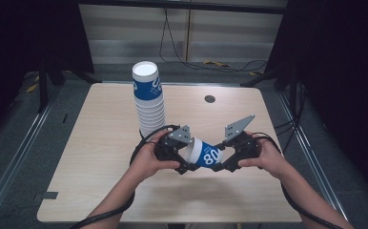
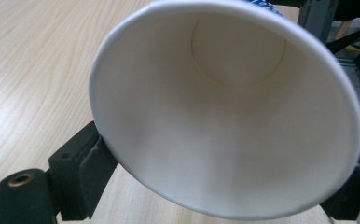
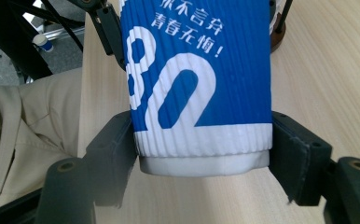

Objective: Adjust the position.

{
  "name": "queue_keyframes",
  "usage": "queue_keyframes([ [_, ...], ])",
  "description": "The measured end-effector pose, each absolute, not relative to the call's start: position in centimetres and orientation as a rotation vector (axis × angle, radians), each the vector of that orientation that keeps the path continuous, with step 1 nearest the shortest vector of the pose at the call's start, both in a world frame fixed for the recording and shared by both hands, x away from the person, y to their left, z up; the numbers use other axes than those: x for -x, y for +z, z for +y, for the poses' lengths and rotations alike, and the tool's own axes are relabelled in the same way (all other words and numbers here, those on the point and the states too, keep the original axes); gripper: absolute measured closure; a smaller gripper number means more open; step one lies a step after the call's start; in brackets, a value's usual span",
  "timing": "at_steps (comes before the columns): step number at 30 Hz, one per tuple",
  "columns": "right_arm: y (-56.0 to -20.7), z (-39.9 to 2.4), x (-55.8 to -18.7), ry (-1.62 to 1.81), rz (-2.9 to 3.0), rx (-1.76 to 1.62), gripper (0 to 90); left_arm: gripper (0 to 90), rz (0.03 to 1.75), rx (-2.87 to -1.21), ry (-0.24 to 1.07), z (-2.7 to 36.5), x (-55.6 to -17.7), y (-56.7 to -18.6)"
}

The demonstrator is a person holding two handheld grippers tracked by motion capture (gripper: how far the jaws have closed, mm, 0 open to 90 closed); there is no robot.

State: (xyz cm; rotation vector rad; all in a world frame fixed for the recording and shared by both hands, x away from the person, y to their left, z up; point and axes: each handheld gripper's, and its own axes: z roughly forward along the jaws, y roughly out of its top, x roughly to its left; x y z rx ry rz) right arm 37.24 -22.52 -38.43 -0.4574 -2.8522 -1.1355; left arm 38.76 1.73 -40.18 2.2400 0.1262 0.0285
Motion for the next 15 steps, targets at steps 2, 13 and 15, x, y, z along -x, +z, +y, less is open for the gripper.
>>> queue_keyframes([
  [2,-38.43,-22.46,-37.24,-1.129,-2.856,0.454,29.2,13.7,0.118,-2.244,0.03,1.76,-38.76,-40.26],
  [13,-38.54,-22.07,-37.23,-1.121,-2.872,0.435,29.1,13.3,0.138,-2.25,-0.007,2.11,-38.87,-40.37],
  [15,-38.61,-21.98,-37.15,-1.096,-2.896,0.42,29.1,12.6,0.159,-2.237,-0.036,2.18,-38.95,-40.29],
])
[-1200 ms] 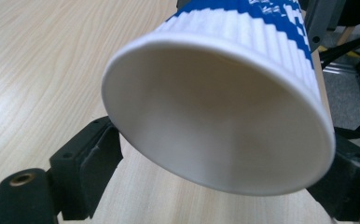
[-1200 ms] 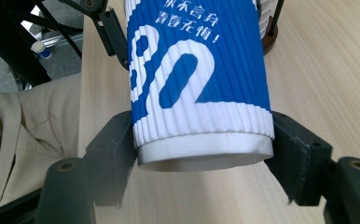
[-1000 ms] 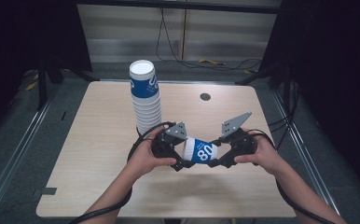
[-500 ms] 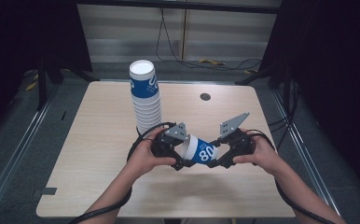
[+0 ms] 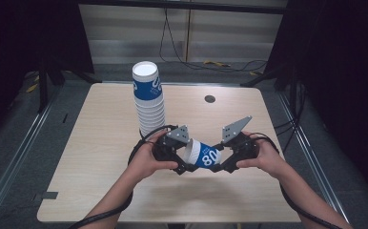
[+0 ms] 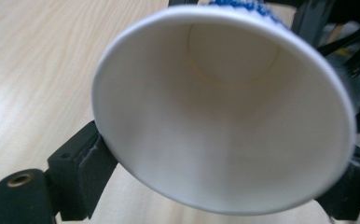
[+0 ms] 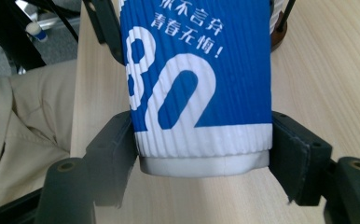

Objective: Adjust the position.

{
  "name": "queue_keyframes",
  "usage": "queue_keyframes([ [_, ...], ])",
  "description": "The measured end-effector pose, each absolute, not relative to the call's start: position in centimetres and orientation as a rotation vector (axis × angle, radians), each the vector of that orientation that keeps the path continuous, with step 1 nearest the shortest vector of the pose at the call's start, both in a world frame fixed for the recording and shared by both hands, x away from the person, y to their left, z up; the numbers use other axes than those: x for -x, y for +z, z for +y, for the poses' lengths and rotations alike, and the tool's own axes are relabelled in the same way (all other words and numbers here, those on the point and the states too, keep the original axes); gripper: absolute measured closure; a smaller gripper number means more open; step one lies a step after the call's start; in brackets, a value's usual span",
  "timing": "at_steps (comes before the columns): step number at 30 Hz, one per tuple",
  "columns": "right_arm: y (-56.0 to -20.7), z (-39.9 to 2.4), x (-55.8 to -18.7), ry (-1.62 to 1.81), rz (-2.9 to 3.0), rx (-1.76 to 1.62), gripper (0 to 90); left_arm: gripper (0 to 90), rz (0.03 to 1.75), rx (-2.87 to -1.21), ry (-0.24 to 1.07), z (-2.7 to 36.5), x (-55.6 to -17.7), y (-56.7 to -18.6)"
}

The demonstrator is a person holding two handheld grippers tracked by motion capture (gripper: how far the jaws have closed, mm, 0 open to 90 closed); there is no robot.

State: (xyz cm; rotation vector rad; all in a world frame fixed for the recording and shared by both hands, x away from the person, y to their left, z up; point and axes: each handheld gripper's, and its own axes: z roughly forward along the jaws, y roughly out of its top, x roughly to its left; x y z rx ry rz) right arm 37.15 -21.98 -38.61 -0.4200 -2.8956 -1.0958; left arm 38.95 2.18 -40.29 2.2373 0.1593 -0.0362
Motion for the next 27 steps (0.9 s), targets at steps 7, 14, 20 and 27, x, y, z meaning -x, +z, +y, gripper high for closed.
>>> queue_keyframes([
  [7,-38.8,-21.91,-37.11,-1.104,-2.896,0.407,29.1,12.7,0.156,-2.247,-0.023,2.01,-38.73,-40.19],
  [14,-39.05,-21.87,-36.95,-1.086,-2.902,0.411,28.9,14.5,0.153,-2.273,0.0,1.77,-38.4,-39.93],
  [20,-39.29,-21.98,-36.95,-1.118,-2.903,0.401,28.4,15.8,0.157,-2.288,-0.008,1.73,-38.42,-39.62],
  [27,-39.55,-21.88,-36.92,-1.126,-2.908,0.411,27.5,16.5,0.159,-2.302,-0.01,1.72,-38.43,-39.4],
])
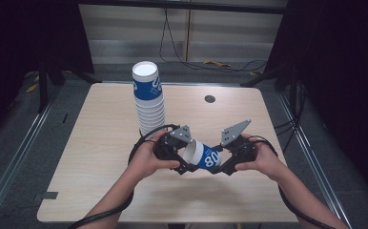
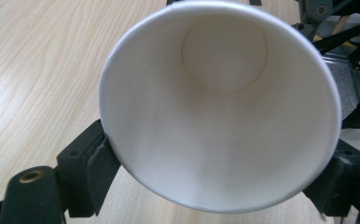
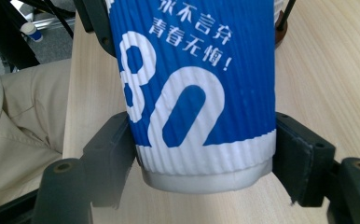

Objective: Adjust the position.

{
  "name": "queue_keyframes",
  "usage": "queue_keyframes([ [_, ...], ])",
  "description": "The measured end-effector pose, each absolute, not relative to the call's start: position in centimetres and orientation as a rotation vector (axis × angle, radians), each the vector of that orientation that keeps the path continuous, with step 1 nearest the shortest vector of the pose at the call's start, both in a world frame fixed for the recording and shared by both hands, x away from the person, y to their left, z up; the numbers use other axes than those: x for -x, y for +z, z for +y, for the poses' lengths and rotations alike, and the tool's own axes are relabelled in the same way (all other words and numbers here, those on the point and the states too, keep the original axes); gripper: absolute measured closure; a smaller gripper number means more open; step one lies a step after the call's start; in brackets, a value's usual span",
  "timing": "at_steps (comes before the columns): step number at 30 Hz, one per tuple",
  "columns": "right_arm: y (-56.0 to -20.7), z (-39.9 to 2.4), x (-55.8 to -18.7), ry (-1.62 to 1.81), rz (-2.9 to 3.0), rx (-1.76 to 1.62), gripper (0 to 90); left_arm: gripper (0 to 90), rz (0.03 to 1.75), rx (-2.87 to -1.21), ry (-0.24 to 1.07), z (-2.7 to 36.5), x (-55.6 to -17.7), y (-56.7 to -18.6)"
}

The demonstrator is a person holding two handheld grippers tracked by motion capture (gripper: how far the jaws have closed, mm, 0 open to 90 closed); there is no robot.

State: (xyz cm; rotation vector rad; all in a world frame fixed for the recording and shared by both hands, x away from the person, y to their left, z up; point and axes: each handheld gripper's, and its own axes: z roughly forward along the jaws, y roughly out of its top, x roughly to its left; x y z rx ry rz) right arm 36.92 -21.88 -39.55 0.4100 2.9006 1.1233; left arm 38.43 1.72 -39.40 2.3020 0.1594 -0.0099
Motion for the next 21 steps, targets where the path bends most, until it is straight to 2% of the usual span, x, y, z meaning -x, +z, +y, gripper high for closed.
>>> queue_keyframes([
  [11,-40.09,-21.59,-36.81,1.107,2.908,-0.408,26.9,17.4,0.165,-2.322,-0.019,1.85,-38.31,-39.38],
  [16,-40.32,-21.47,-36.79,1.099,2.913,-0.405,22.8,19.0,0.16,-2.322,-0.027,1.89,-38.31,-39.3],
  [21,-40.33,-21.27,-36.62,1.118,2.911,-0.39,27.3,22.8,0.165,-2.312,-0.044,1.71,-38.23,-39.39],
])
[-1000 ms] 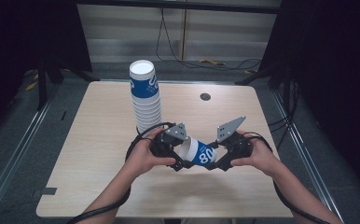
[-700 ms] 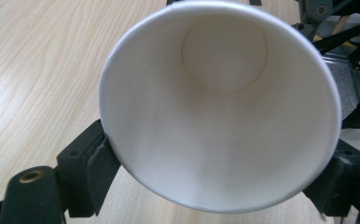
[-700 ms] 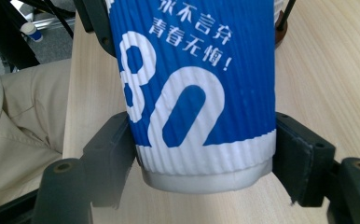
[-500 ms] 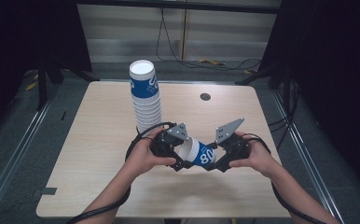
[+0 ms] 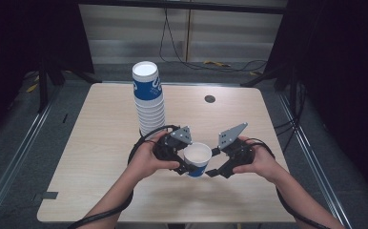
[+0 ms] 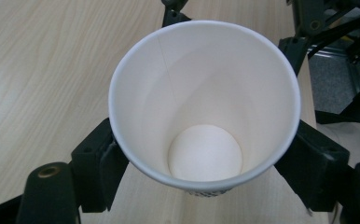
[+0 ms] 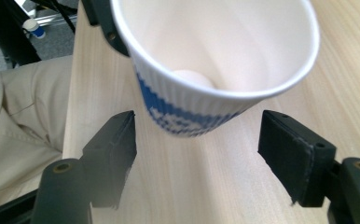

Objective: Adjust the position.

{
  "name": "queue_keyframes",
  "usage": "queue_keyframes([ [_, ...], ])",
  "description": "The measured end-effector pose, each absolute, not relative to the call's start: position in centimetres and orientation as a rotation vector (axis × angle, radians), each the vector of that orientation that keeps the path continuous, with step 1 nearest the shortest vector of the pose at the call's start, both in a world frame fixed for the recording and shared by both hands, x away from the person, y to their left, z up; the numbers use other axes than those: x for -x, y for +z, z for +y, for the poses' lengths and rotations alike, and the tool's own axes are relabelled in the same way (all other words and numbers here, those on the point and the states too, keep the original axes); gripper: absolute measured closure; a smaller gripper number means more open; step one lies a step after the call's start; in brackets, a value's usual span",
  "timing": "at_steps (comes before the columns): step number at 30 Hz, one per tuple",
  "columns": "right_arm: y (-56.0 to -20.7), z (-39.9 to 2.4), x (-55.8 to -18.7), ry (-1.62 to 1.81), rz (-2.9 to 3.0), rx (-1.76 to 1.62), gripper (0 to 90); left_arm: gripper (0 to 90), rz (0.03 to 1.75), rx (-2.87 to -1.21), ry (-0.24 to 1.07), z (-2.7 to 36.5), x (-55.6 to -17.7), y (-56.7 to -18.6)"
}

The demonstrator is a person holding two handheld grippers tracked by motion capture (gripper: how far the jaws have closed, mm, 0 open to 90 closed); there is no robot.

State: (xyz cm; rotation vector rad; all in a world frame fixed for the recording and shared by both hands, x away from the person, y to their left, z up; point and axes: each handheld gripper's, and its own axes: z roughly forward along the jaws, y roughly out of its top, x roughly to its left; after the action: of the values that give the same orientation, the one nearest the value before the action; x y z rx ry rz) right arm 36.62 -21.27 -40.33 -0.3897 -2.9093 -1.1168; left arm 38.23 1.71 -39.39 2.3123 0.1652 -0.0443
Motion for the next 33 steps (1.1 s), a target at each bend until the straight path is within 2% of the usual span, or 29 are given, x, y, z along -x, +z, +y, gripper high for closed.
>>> queue_keyframes([
  [3,-40.3,-21.2,-36.7,-1.124,-2.917,0.37,31.8,22.8,0.152,-2.313,-0.043,1.6,-38.2,-39.4],
  [14,-40.6,-21.8,-36.7,-1.104,-2.914,0.41,19.2,22.6,0.183,-2.343,-0.002,2.0,-38.3,-40.0],
  [33,-41.2,-22.6,-37.2,-1.128,-2.93,0.576,13.4,21.5,0.224,-2.378,0.05,4.8,-36.8,-42.6],
])
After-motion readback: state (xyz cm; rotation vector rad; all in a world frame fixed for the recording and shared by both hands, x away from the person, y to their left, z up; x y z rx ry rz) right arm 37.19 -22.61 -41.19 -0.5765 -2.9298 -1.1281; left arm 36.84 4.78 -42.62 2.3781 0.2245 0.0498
